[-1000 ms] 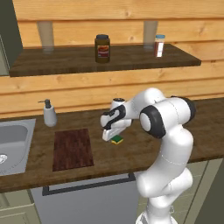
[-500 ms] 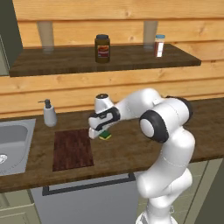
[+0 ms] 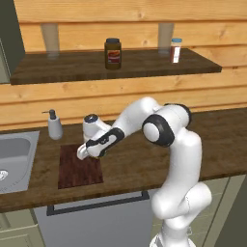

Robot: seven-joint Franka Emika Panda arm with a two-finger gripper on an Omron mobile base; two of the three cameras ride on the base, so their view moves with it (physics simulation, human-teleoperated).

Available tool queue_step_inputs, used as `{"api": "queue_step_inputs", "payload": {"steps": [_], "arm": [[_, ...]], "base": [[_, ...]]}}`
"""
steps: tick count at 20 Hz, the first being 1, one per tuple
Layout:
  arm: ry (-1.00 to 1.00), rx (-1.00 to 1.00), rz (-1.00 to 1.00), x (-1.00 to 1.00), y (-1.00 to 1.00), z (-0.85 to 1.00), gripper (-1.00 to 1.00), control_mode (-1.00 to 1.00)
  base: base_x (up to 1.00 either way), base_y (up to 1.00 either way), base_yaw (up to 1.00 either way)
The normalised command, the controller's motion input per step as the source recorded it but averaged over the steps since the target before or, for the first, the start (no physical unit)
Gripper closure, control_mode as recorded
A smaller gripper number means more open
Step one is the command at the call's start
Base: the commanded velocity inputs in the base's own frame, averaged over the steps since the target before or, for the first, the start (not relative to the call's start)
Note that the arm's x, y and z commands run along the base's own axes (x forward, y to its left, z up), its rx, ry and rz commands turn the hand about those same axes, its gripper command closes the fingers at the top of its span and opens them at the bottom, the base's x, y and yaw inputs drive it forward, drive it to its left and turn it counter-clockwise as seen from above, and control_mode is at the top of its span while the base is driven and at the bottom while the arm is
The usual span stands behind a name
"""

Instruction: Pick up the sponge from the counter and clean the cutting board by briefly scrubbing or pressing down on the cutting board. Once finished, release the sponge.

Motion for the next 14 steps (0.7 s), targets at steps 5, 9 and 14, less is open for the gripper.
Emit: {"api": "queue_step_inputs", "payload": {"steps": [5, 9, 14], "arm": [[0.06, 0.07, -0.01, 0.12, 0.65, -0.58, 1.00, -1.00], [0.08, 0.05, 0.00, -0.26, 0.98, -0.28, 1.00, -1.00], [0.12, 0.00, 0.00, -0.61, 1.00, -0.56, 1.00, -1.00]], "base": [[0.00, 0.00, 0.00], [0.00, 0.00, 0.00], [0.00, 0.00, 0.00]]}}
